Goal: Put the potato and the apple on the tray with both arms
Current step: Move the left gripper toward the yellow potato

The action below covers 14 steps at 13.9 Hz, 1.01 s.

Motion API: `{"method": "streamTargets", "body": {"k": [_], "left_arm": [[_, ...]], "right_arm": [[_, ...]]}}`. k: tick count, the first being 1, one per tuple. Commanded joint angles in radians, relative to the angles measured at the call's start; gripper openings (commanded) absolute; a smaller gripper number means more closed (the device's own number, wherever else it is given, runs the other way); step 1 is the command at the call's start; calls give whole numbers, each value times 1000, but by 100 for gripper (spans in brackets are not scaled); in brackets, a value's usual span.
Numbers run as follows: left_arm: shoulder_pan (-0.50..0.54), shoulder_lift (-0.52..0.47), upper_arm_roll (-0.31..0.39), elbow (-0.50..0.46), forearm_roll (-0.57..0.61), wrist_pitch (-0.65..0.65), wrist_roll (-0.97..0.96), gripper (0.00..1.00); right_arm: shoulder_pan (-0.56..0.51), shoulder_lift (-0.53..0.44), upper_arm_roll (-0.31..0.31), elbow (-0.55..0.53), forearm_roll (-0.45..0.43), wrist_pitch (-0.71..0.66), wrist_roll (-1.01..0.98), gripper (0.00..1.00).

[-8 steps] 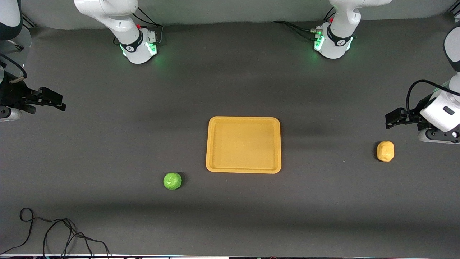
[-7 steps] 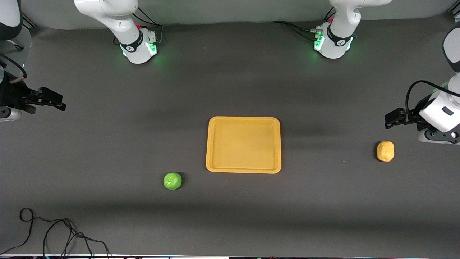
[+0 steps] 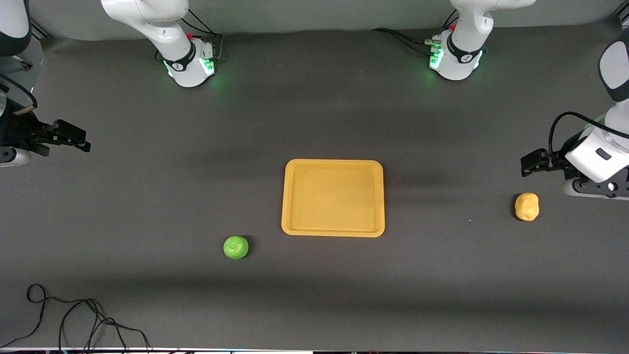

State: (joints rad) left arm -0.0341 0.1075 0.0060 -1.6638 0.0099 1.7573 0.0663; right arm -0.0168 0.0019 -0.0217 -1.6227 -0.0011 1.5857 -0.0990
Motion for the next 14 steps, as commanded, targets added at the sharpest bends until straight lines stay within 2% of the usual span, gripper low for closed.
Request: {"method": "streamTargets", "body": {"k": [1, 5, 8, 10, 12, 14], "left_arm": [[-10, 9, 6, 22, 4, -29, 4, 100], [16, 9, 12, 4, 5, -27, 78, 100], [82, 15, 15, -4, 5, -22, 183, 100], [126, 64, 15, -7, 5, 2, 205, 100], [205, 121, 14, -13, 1, 85, 208, 100], [232, 144, 14, -88, 4, 198, 301, 100]], "right_arm": [[-3, 19, 2, 43, 0, -4, -4, 100], [-2, 24, 2, 50, -2, -3, -4, 100], [-2, 24, 2, 50, -2, -3, -5, 100], [-2, 24, 2, 50, -2, -3, -5, 100], [-2, 26, 2, 58, -2, -3, -5, 100], [-2, 26, 2, 58, -2, -3, -5, 100]]}}
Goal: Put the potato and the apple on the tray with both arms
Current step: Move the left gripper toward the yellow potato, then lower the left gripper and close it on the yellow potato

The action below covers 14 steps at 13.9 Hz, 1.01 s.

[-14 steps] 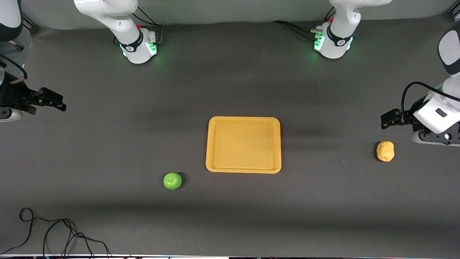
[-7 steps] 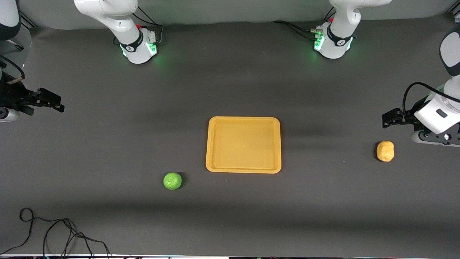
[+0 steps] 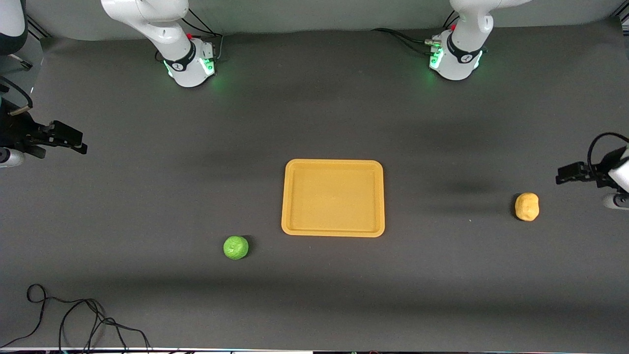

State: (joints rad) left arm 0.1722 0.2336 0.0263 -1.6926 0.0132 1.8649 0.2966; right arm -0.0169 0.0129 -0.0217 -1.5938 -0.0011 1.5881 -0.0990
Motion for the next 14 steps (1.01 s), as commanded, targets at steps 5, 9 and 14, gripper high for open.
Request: {"method": "streamTargets", "body": {"k": [5, 9, 14], "left_arm": [[98, 79, -5, -294, 2, 468, 90, 100], [130, 188, -11, -295, -12, 500, 101, 100], [102, 259, -31, -274, -15, 504, 105, 100]], "right_arm": [[-3, 15, 2, 29, -2, -5, -5, 100], [-3, 15, 2, 29, -2, -5, -5, 100], [-3, 15, 2, 28, -2, -5, -5, 100]]}}
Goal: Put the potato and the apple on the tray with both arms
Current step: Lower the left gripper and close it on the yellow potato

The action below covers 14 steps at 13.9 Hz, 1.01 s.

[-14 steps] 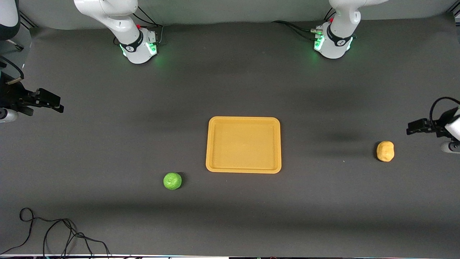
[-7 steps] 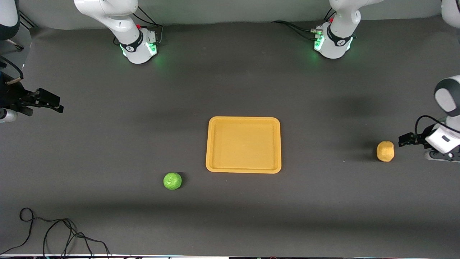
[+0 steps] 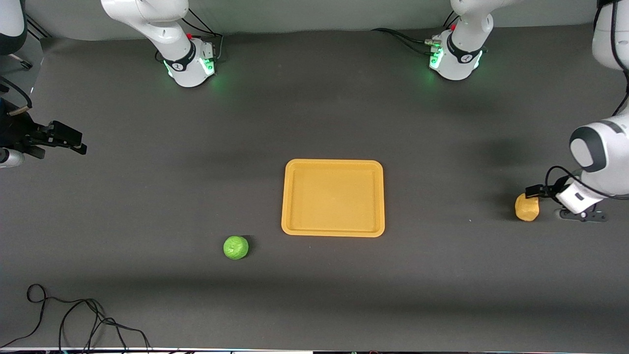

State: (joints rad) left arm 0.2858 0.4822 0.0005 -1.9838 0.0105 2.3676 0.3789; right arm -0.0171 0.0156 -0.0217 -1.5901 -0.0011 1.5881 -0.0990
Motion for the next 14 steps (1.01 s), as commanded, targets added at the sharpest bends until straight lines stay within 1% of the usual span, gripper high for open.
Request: {"method": "streamTargets", "body": {"k": [1, 2, 3, 4, 5, 6, 7, 8, 10, 12, 13, 14], "left_arm": [[-11, 21, -7, 31, -9, -5, 28, 98], [-11, 24, -7, 31, -9, 1, 34, 81], [-11, 27, -7, 33, -9, 1, 32, 54], [-13, 27, -7, 39, -12, -1, 32, 39], [-17, 27, -7, 49, -12, -7, 32, 22], [-25, 27, -7, 66, -12, -13, 26, 8], [-27, 21, -8, 83, -12, -27, 23, 1], [-33, 7, -17, 100, -23, -72, 15, 0], [-42, -19, -46, 199, -87, -244, -81, 0], [-60, -19, -112, 339, -109, -431, -249, 0], [-82, -17, -147, 388, -109, -511, -346, 0], [-101, -19, -180, 419, -110, -562, -423, 0]], "right_arm": [[-3, 12, 2, 24, -2, -5, -5, 100], [-3, 15, 2, 24, -2, -5, -5, 100], [-1, 20, 2, 25, -2, -5, -5, 100], [-1, 21, 2, 24, -2, -5, -5, 100], [-3, 21, 2, 24, -2, -5, -5, 100], [-1, 23, 2, 25, -2, -5, -5, 100], [-1, 23, 2, 25, -2, -5, -5, 100], [-1, 23, 2, 25, -2, -5, -5, 100], [-1, 23, 2, 25, -2, -5, -7, 100], [-1, 23, 2, 25, -2, -5, -7, 100], [-1, 23, 2, 25, -2, -5, -7, 100], [-1, 23, 2, 25, -2, -5, -5, 100]]}}
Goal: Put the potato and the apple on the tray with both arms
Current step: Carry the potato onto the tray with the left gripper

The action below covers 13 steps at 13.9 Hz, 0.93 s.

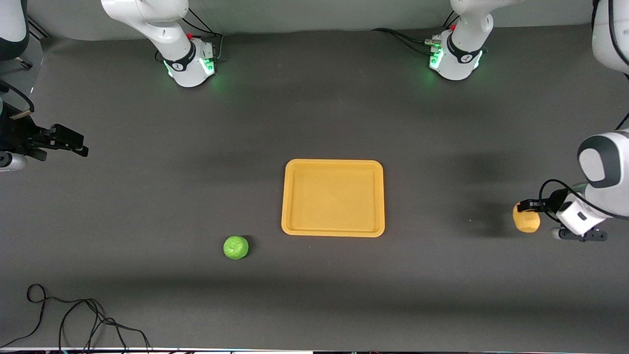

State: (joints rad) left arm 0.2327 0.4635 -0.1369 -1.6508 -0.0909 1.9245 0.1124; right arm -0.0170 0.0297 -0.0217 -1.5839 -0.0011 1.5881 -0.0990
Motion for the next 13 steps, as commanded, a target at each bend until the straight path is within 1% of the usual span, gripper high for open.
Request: {"method": "streamTargets", "body": {"k": [1, 3, 5, 6, 8, 9, 10, 11, 12, 13], "left_arm": [[-76, 0, -79, 100, -9, -142, -233, 0], [-149, 0, -148, 89, -6, -159, -394, 0], [-263, 16, -153, 83, -15, -133, -424, 0], [-304, 24, -153, 68, -41, -90, -425, 0], [-375, 32, -153, 5, -99, 60, -428, 0], [-412, 43, -153, -32, -101, 135, -430, 0], [-443, 64, -153, -58, -101, 199, -433, 4], [-470, 98, -152, -67, -101, 249, -436, 6], [-483, 125, -152, -69, -99, 278, -439, 5], [-484, 141, -152, -69, -98, 287, -447, 1]], "right_arm": [[-3, 9, 2, 19, -2, -5, -7, 100], [-3, 10, 2, 19, -2, -5, -7, 100], [-3, 10, 2, 19, -2, -5, -7, 100], [-3, 10, 2, 19, -2, -5, -5, 100], [-1, 10, 2, 19, -2, -5, -5, 100], [-1, 10, 2, 19, -2, -5, -7, 100], [2, 12, 2, 21, -2, -5, -7, 100], [5, 18, 2, 27, -2, -5, -7, 100], [5, 30, 3, 33, -2, -5, -7, 100], [5, 39, 3, 45, 0, -5, -14, 100]]}}
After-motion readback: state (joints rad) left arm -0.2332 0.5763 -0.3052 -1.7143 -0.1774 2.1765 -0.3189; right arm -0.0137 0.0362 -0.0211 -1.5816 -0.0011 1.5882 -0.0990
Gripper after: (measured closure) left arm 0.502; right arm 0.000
